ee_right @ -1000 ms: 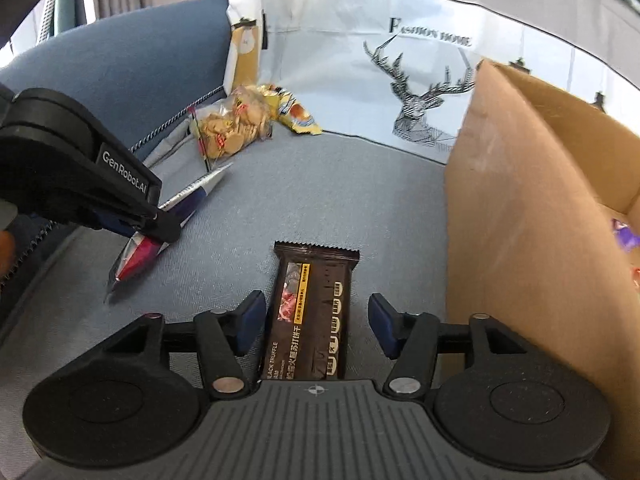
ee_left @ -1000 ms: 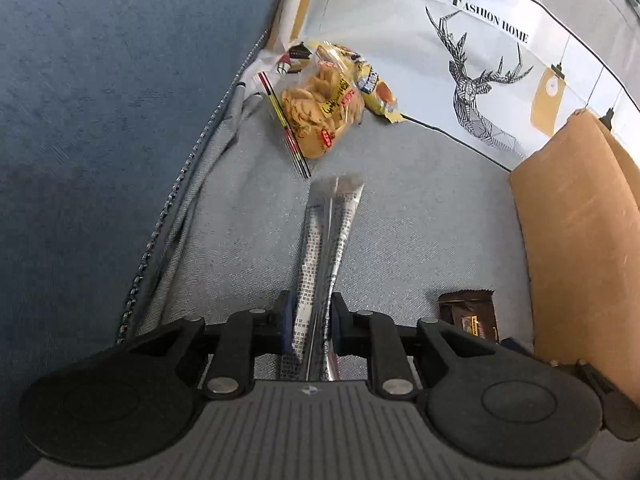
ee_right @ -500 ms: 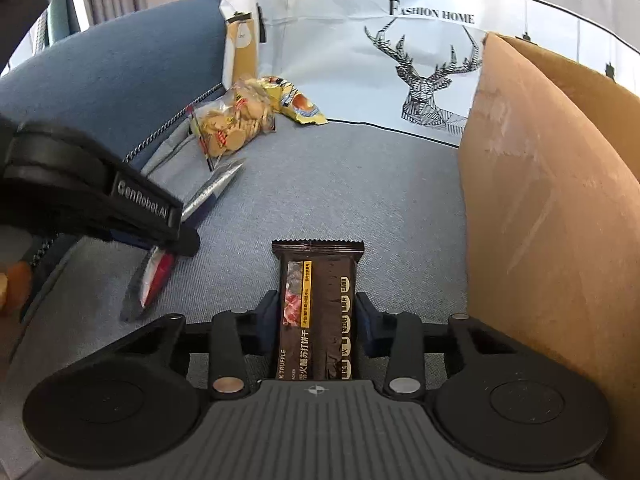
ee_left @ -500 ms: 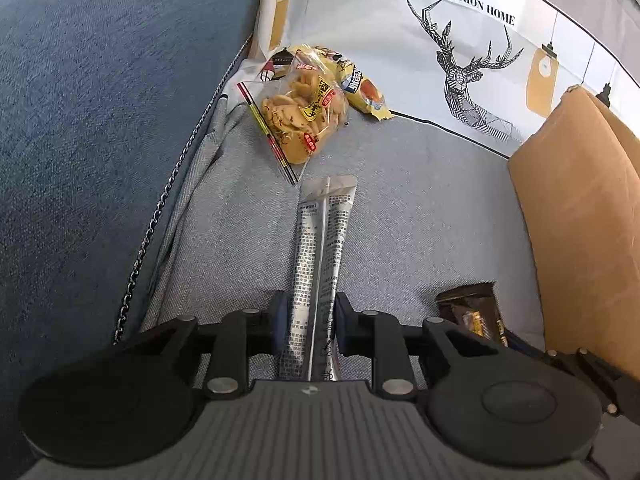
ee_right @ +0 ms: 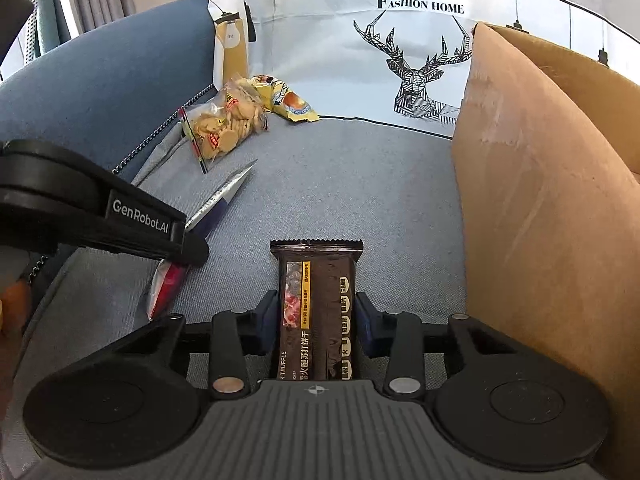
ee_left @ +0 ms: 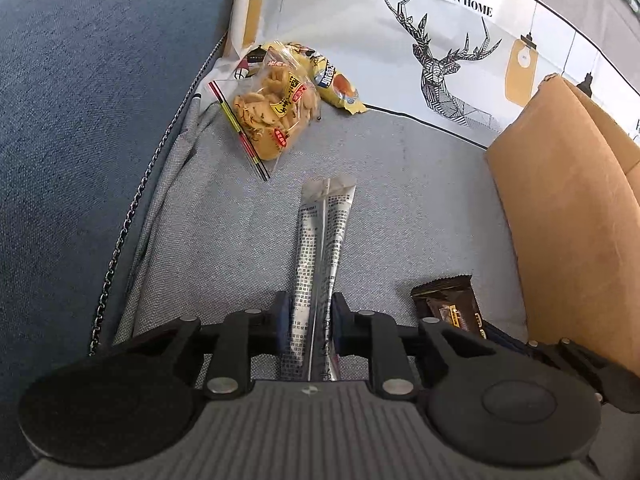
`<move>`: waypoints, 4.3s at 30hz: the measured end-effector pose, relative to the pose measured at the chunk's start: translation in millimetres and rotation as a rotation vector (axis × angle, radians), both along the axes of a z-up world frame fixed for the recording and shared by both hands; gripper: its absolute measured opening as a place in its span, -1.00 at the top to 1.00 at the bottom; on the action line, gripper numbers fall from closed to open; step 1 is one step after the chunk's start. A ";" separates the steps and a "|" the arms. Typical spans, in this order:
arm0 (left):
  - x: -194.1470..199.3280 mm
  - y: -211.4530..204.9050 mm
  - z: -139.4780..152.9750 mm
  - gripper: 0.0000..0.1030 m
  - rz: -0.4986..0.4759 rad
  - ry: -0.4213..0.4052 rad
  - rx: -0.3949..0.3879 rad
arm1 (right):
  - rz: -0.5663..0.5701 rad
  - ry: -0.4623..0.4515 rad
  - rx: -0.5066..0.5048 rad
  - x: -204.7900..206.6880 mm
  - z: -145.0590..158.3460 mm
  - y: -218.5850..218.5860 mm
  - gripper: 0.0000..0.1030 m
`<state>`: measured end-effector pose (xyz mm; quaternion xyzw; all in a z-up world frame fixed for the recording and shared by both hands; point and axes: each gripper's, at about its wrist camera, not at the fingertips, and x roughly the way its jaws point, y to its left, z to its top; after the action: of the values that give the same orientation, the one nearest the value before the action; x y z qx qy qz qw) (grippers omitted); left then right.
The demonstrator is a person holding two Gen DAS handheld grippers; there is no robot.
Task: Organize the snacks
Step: 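Lift both held snacks and carry them up toward the cardboard box, then lower the chocolate bar and silver packet into the box and open both tools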
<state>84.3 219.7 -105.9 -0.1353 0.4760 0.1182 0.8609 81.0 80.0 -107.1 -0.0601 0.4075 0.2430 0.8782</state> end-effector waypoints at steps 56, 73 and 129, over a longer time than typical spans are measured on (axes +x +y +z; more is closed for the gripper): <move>-26.3 -23.2 79.7 0.66 0.051 -0.486 -0.074 | -0.107 -0.436 0.196 -35.2 142.0 -76.1 0.20; -32.4 -75.4 102.1 0.66 -0.035 -0.619 -0.082 | -0.193 -0.510 0.109 -28.0 143.7 -141.6 0.20; -19.6 -203.5 126.3 0.66 -0.362 -0.793 -0.175 | -0.372 -0.564 -0.022 -17.0 128.1 -220.9 0.21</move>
<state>64.7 16.2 20.4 -0.1572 0.1333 -0.1362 0.9690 64.0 -140.9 21.0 -0.0591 0.1551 0.0479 0.9850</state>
